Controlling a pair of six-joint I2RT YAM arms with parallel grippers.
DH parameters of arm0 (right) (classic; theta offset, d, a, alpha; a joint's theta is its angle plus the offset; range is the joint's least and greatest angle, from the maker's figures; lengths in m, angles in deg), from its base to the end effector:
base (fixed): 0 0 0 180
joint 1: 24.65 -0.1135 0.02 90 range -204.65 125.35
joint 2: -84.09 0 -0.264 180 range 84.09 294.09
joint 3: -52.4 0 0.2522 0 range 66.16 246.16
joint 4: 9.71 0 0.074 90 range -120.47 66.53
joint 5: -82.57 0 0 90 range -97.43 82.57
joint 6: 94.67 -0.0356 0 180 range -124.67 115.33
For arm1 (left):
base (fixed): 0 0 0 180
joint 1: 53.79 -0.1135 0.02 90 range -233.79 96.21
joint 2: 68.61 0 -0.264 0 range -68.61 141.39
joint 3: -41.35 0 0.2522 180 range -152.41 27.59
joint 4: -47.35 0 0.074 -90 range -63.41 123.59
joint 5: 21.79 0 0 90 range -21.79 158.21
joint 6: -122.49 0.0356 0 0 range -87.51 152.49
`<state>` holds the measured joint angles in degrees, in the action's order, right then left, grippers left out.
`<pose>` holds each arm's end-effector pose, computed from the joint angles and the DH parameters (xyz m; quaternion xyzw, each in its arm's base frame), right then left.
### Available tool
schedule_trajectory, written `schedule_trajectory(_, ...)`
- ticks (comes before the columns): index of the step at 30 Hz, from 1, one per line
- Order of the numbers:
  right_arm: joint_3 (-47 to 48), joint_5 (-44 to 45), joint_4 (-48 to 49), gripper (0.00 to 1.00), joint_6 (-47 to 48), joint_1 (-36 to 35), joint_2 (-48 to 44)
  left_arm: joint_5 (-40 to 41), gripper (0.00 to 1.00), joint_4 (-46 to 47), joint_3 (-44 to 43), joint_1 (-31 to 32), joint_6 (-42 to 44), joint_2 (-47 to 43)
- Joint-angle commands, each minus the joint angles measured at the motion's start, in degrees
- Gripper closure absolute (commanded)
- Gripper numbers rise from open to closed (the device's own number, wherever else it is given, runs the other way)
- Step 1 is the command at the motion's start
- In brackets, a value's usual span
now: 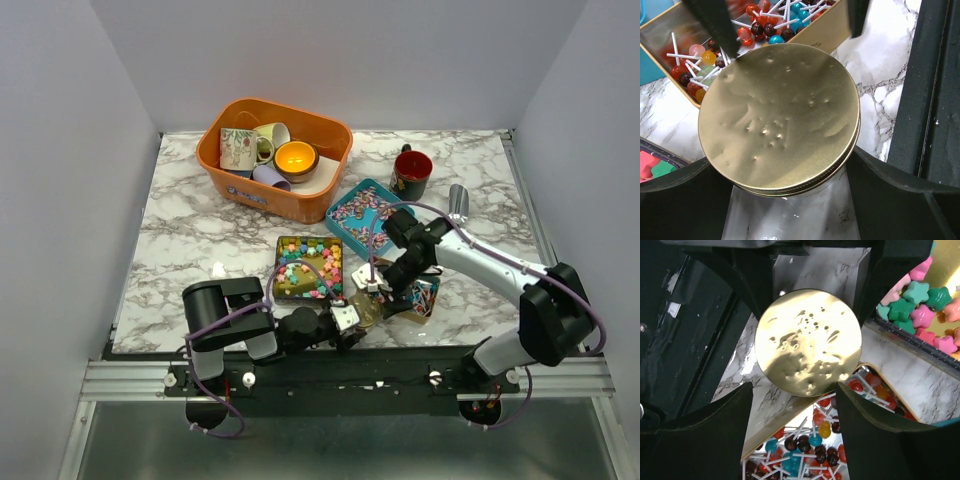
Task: Pack the candies
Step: Screw the bottle lid onto the packing bottle.
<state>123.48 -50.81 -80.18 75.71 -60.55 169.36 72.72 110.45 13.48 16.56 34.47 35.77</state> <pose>0.1898 0.1676 0.2153 -0.7974 0.4753 0.3253 0.1798 0.0870 -0.2353 0.0986 0.4431 0.6475 -0.3224 0.5296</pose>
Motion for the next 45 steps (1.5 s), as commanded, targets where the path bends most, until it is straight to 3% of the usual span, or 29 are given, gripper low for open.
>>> schedule_trajectory(1,-3.8,1.9,-4.9,0.27,-2.7,-0.2,-4.7,4.0,0.93,-3.7,-1.1,-1.3,-1.3,1.7)
schedule_trajectory(3,-5.5,1.9,-5.5,0.27,-4.8,-0.2,-7.2,4.1,1.00,-3.9,-1.2,-1.3,-1.4,1.8)
schedule_trajectory(11,-2.4,2.6,4.6,0.27,-18.3,2.3,-8.6,1.8,1.00,-4.2,-1.0,-1.3,-0.8,1.7)
schedule_trajectory(16,2.0,-2.0,5.6,0.21,-14.8,2.2,-2.4,1.4,1.00,-4.3,-1.0,-1.3,-0.5,1.5)
schedule_trajectory(23,10.6,-5.6,-5.8,0.18,-3.6,1.4,8.7,2.3,1.00,-4.6,-1.2,-1.3,0.6,1.5)
schedule_trajectory(24,11.0,-5.8,-6.9,0.00,-2.6,1.3,9.6,2.3,1.00,-4.5,-1.2,-1.3,0.7,1.5)
schedule_trajectory(32,11.1,-2.5,-12.5,0.00,2.6,1.1,13.2,4.4,1.00,-5.0,-1.4,-1.7,1.2,1.4)
schedule_trajectory(45,0.3,3.4,-5.6,0.02,-3.5,1.0,4.9,4.7,1.00,-5.8,-1.9,-2.8,-0.6,1.9)
